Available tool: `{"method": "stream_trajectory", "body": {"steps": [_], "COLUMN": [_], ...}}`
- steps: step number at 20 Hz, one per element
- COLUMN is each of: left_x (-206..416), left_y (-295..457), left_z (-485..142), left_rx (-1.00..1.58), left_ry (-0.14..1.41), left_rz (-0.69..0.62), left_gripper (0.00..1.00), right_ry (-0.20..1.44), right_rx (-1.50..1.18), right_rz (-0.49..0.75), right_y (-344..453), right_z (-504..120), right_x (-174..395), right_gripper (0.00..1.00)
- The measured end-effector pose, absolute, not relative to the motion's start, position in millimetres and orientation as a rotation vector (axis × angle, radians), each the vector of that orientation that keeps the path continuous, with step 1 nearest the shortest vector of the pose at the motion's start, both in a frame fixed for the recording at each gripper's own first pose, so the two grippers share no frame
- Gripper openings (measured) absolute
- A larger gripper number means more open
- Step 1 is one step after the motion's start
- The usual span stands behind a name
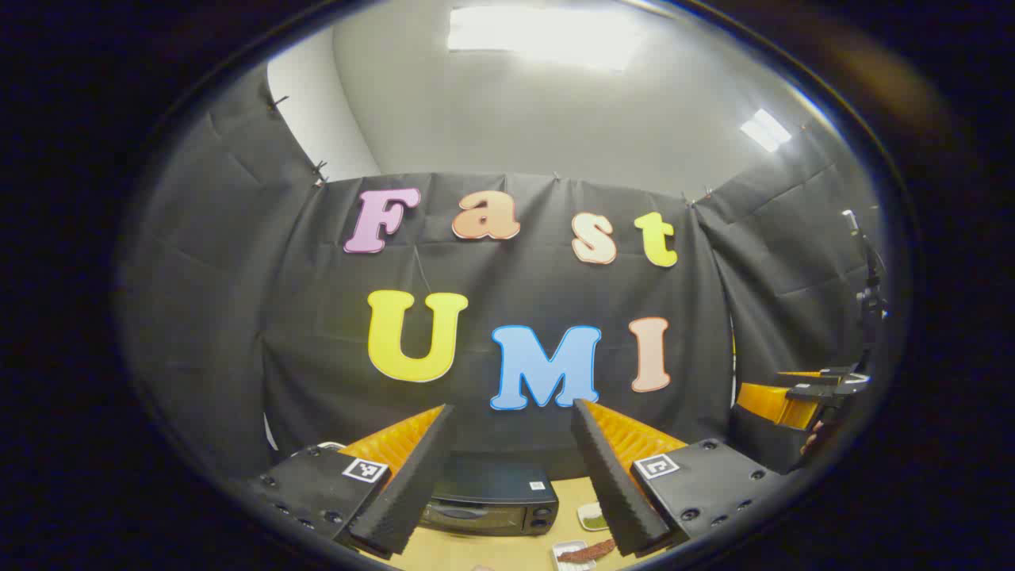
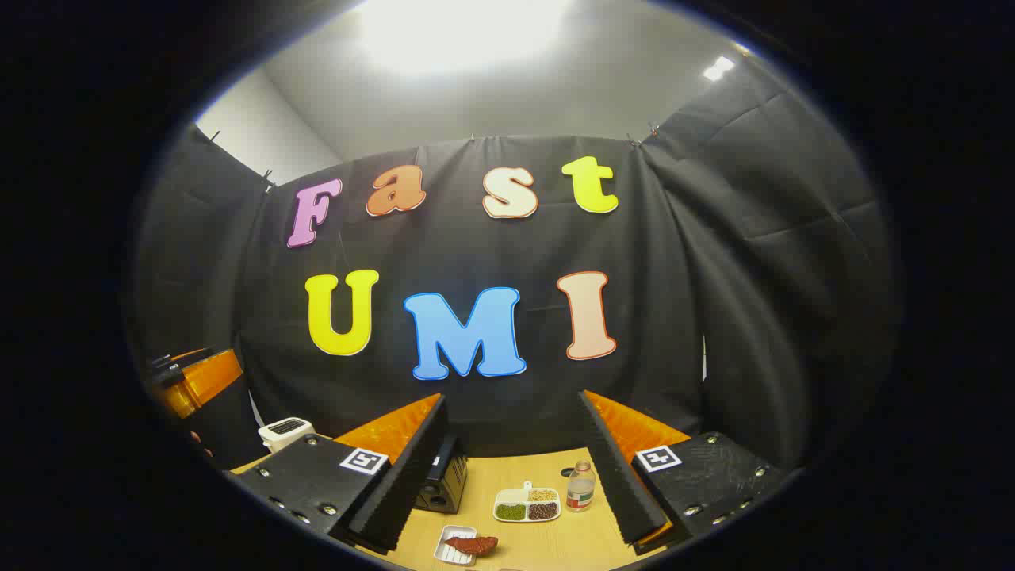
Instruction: Open the electric oven with the left hand, put the food in, and close the electric oven.
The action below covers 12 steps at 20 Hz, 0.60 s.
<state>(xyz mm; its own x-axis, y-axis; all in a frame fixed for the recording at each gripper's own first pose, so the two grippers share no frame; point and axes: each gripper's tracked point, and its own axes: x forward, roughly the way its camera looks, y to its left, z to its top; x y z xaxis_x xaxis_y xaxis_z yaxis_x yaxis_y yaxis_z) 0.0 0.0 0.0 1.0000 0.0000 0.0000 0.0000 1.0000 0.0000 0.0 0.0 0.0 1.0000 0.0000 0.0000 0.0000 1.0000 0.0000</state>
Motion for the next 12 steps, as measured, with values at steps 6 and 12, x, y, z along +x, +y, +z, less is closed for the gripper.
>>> {"method": "stream_trajectory", "body": {"steps": [6,12], "left_x": [4.4,8.0], "left_y": [-7.0,-9.8], "left_z": [-7.0,-2.0], "left_rx": [-0.007,-0.019], "left_ry": [0.018,-0.001], "left_rz": [-0.011,-0.008], "left_gripper": [0.99,0.99], "right_ry": [0.017,0.016], "right_rx": [0.007,-0.002], "right_rz": [-0.001,0.002], "right_y": [-6.2,-10.5], "right_z": [-7.3,-6.6], "right_x": [4.9,6.6], "right_gripper": [0.98,0.98]}}
